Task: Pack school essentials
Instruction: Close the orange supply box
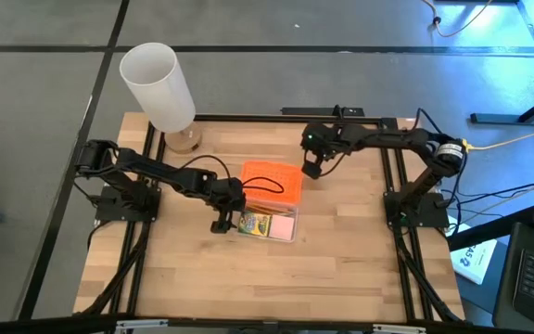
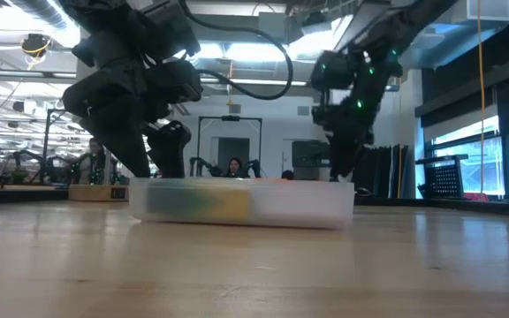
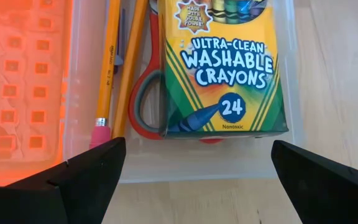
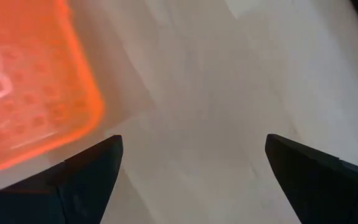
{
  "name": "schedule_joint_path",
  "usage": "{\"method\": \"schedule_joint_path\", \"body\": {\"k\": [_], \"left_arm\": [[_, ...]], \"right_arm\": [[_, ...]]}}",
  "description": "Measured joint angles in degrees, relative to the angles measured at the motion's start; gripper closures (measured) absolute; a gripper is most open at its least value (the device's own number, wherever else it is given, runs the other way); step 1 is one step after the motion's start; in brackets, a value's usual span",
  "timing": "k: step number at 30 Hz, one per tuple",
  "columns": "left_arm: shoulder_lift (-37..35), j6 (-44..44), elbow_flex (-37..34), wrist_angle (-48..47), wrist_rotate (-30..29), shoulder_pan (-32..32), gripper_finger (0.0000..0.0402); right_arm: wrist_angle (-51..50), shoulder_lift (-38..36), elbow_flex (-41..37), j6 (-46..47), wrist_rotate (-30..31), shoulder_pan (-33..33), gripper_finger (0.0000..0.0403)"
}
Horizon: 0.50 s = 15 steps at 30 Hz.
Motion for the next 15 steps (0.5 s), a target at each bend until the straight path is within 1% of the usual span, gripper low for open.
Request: {"method": "schedule_joint_path", "body": {"k": [8, 15], "left_arm": [[0.0, -0.04, 0.0, -0.04, 0.0, -0.02, 0.0004], [0.0, -1.33, 0.01, -0.01, 0.01, -0.02, 0.0004]], "right_arm": [[11.36, 0.0, -9.22, 2.46, 0.01, -1.62, 0.0008], [20.47, 0.01, -13.56, 3.68, -0.69, -1.62, 0.0008]]}}
